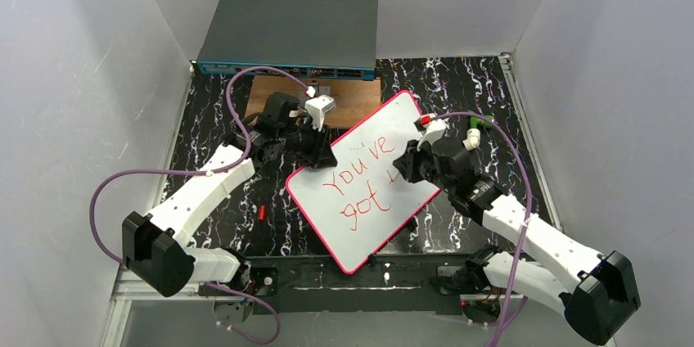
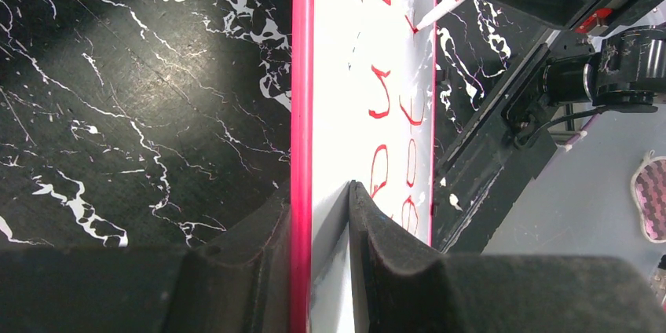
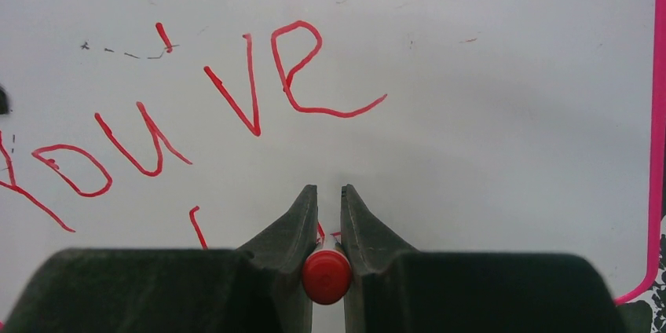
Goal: Write a sentence on the whiteboard
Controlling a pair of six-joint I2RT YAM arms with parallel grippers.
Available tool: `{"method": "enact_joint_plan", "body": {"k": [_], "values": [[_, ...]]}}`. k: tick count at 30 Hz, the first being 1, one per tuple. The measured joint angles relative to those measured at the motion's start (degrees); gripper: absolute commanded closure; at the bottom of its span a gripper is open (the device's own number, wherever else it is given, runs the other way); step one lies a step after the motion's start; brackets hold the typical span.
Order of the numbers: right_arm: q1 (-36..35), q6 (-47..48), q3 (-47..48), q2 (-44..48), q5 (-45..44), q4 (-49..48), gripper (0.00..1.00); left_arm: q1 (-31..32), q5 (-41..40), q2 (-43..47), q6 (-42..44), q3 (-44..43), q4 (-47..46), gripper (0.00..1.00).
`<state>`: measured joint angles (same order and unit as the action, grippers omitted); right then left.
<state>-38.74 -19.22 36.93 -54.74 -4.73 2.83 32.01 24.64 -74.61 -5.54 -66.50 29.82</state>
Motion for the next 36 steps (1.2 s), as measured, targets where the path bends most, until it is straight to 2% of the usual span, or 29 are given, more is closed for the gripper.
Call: {"method": "enact_joint_plan", "body": {"k": [12, 36], "values": [[0.04, -1.27, -4.59, 3.48, -1.38, 0.28, 0.99, -0.02, -0.11, -0.02, -0.46, 0.00, 0.15, 1.00], [0.07, -0.63, -4.92, 3.65, -2.64, 1.95, 0.99, -0.02, -0.11, 0.00, -0.48, 0.00, 0.17, 1.00]]}}
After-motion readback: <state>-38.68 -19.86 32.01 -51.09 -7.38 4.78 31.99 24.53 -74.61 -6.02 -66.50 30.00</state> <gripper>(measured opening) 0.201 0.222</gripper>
